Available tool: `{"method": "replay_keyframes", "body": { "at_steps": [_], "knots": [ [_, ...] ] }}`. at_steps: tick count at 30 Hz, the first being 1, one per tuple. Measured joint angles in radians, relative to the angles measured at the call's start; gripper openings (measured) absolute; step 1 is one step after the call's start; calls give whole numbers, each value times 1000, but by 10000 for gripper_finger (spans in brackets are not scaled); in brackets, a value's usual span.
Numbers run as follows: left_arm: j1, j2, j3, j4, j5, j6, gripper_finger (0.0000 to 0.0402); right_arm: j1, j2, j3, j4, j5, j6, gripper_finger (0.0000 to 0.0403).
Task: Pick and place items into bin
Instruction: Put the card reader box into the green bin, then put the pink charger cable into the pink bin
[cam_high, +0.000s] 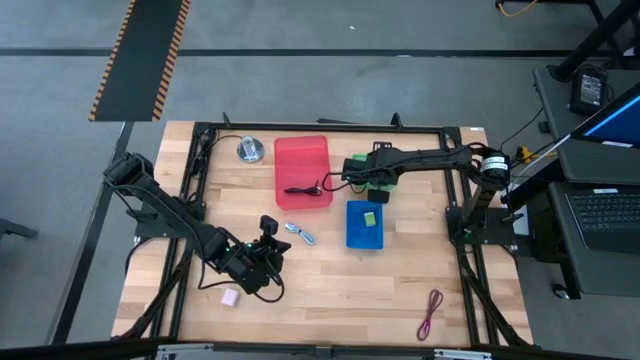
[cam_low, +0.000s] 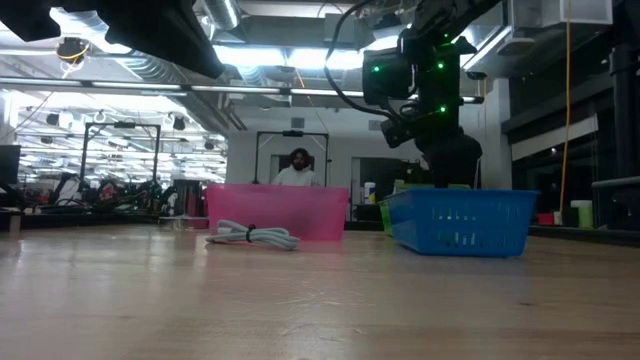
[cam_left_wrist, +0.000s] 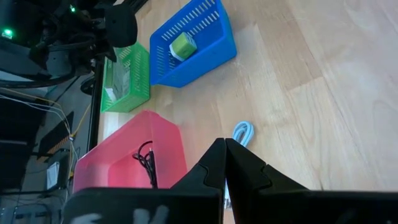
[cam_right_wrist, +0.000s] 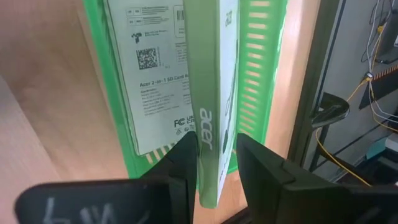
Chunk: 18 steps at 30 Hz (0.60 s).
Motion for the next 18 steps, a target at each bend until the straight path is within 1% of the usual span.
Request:
{"method": "replay_keyframes", "body": {
  "at_steps": [2,8,12,15,18],
  "knots": [
    [0,0,0,0,0,0,1,0,0,0,0,-10,0,90],
    [0,0,0,0,1,-8,2,0,0,0,1,-94,0,90],
    [0,0,0,0,1,-11,2,0,-6,1,0,-104,1,90],
    [0,0,0,0,1,-11,4,1,-41,1,3,-104,3,90],
    [0,0,0,0,1,-11,2,2,-100,1,0,-105,42,90]
  ]
}}
